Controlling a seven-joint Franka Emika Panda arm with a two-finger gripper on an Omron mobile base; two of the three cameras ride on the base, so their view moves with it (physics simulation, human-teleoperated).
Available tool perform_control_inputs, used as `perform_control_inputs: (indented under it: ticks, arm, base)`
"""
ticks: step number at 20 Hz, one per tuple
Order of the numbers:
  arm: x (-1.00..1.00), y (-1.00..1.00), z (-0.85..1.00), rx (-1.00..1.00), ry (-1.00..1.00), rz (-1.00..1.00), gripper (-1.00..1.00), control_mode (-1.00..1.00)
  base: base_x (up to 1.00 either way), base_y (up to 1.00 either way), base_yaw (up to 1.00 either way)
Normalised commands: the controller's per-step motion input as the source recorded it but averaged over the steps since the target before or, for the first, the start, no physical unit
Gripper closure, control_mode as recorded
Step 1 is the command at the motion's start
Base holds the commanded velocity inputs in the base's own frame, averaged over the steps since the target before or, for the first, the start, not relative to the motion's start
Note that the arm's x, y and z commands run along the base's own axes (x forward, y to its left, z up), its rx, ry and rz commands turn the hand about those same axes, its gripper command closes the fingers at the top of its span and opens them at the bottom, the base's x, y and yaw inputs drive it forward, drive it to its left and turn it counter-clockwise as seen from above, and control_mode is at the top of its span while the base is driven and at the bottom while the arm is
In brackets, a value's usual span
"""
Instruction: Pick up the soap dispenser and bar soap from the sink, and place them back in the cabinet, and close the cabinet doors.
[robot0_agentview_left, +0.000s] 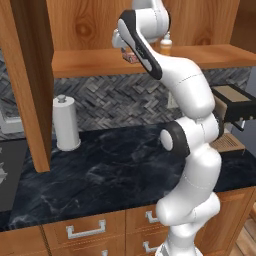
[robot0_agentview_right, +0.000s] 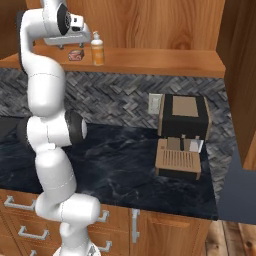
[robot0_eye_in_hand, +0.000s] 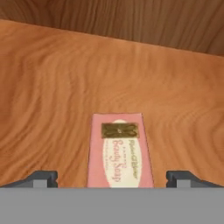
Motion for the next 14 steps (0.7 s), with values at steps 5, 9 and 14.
perform_control_inputs:
  ticks: [5, 9, 14]
  arm:
    - [-0.4, 0.0, -0.19, 0.0, -0.17, 0.0, -1.0, -1.0]
    - [-0.53, 0.0, -0.16, 0.04, -0.2, 0.0, -1.0, -1.0]
    - [-0.69, -0.2, -0.03, 0.07, -0.17, 0.0, -1.0, -1.0]
  base:
    - [0.0, 0.0, 0.0]
    - [0.0, 0.0, 0.0]
    - [0.0, 0.0, 0.0]
